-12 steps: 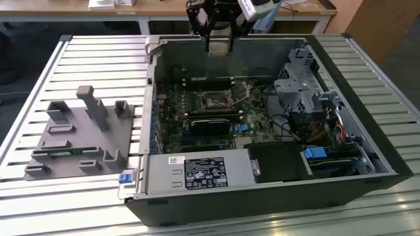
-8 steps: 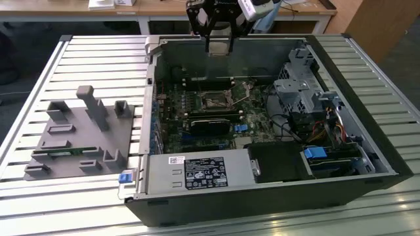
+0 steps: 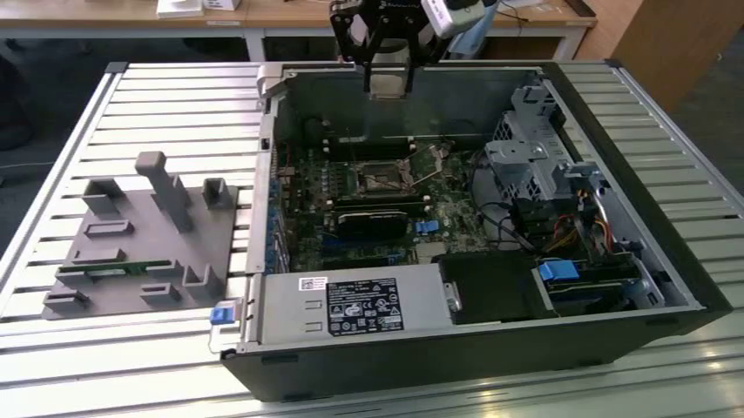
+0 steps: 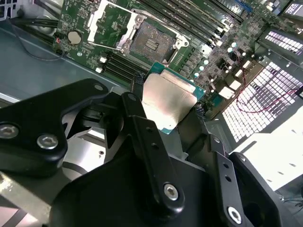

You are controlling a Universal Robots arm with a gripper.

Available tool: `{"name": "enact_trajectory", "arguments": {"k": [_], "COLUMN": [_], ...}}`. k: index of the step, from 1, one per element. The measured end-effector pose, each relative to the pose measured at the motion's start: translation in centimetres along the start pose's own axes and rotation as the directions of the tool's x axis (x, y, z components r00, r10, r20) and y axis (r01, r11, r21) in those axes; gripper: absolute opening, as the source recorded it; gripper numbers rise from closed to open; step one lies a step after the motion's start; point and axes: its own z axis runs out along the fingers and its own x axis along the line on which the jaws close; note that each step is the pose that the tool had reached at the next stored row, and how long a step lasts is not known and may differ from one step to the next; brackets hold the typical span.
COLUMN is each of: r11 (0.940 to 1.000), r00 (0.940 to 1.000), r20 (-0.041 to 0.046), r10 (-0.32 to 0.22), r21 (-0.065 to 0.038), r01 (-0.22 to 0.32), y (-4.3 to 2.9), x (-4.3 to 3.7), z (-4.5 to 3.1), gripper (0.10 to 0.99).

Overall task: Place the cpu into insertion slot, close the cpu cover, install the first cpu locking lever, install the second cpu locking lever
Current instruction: 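Place the cpu into insertion slot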

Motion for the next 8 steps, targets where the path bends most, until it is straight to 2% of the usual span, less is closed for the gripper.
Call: {"name": "enact_trajectory", "arguments": {"k": [8], "r11": [0.9991], "r00": [0.9991], "r20": [0.0039], "r10": [0.043], "r21": [-0.001], "r01": [-0.043], "y": [0.00], "x": [0.00], "z": [0.02], "gripper": [0.541]}}
